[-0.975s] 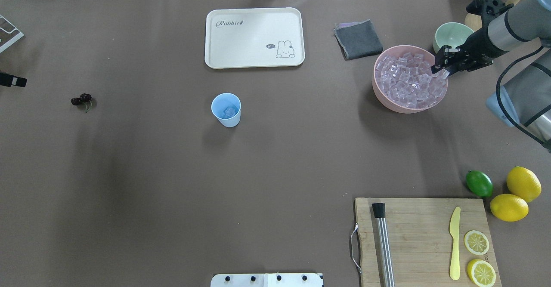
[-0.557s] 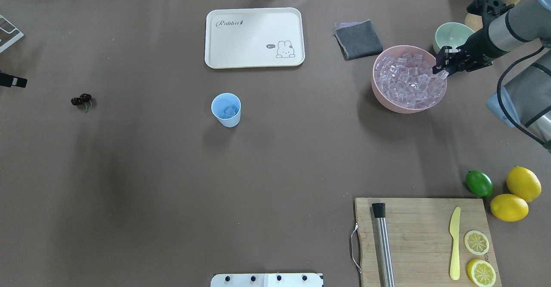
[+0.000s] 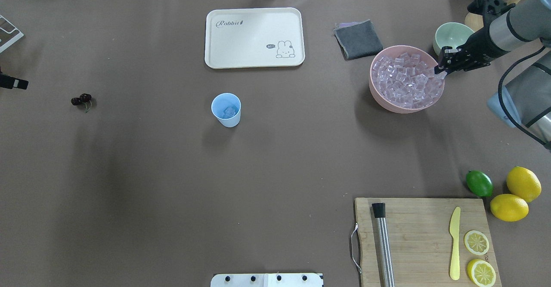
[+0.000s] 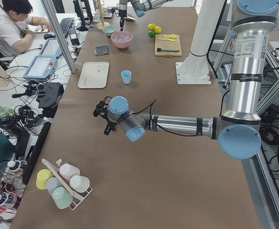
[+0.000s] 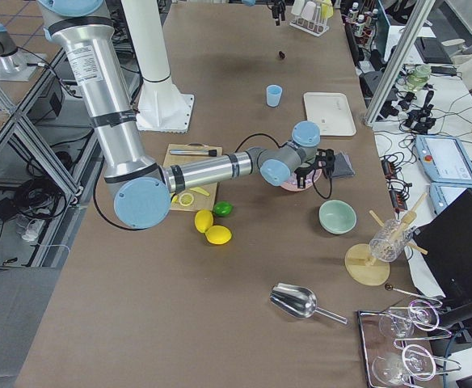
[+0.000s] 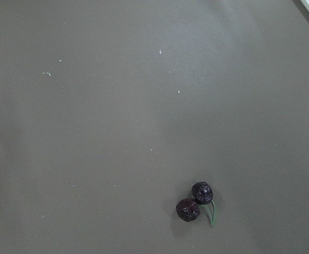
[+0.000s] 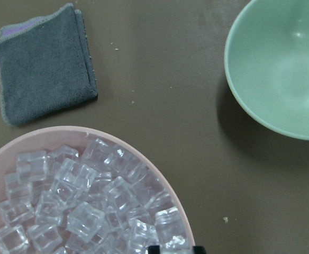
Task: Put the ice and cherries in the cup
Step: 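Grasp a third ice cube from the pink bowl with the right gripper, then carry the ice cube with the right gripper over the light-blue cup, then release ice into cup with right gripper while left gripper reaches cherries, then grasp the cherries by the stem with the left gripper and lift, then carry the cherries with the left gripper over the light-blue cup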
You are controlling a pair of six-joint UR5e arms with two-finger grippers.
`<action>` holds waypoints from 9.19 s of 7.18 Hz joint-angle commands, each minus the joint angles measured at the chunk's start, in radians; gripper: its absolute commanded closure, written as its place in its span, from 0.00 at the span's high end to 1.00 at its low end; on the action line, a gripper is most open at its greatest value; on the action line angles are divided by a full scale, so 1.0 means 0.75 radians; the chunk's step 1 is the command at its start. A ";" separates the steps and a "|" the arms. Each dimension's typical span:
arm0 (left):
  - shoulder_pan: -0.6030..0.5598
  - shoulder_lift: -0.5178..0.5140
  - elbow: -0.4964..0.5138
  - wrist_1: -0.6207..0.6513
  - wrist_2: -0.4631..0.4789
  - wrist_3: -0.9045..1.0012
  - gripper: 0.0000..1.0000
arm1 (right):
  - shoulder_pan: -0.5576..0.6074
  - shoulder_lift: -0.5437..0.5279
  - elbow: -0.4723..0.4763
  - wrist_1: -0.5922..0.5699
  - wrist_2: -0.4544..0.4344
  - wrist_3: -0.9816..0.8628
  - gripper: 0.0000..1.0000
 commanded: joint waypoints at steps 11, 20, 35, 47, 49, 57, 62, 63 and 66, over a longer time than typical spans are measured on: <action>0.020 -0.059 0.063 0.004 0.002 0.002 0.98 | -0.623 0.915 0.162 -0.959 -0.591 0.678 0.00; 0.026 -0.072 0.096 0.000 0.000 0.002 0.98 | -0.771 1.109 -0.244 -0.800 -0.832 0.677 0.00; 0.314 -0.194 0.176 -0.012 0.286 -0.262 0.98 | -0.334 0.686 0.195 -0.744 -0.357 0.287 0.99; 0.367 -0.247 0.301 0.006 0.325 -0.317 0.28 | 0.597 -0.247 0.314 -0.734 0.248 -1.305 0.99; 0.365 -0.241 0.284 0.000 0.325 -0.350 0.00 | 0.597 -0.253 0.316 -0.732 0.248 -1.305 0.99; 0.491 -0.774 -0.241 0.845 0.290 -0.641 0.00 | 0.597 -0.284 0.312 -0.732 0.248 -1.305 0.99; 0.651 -0.871 -0.166 0.826 0.401 -0.716 0.00 | 0.652 -0.337 0.312 -0.740 0.248 -1.321 0.99; 0.676 -0.877 -0.160 0.826 0.437 -0.720 0.00 | 0.664 -0.323 0.318 -0.747 0.252 -1.317 0.99; 0.695 -0.873 -0.157 0.828 0.456 -0.724 0.00 | 0.652 -0.284 0.318 -0.810 0.228 -1.299 0.99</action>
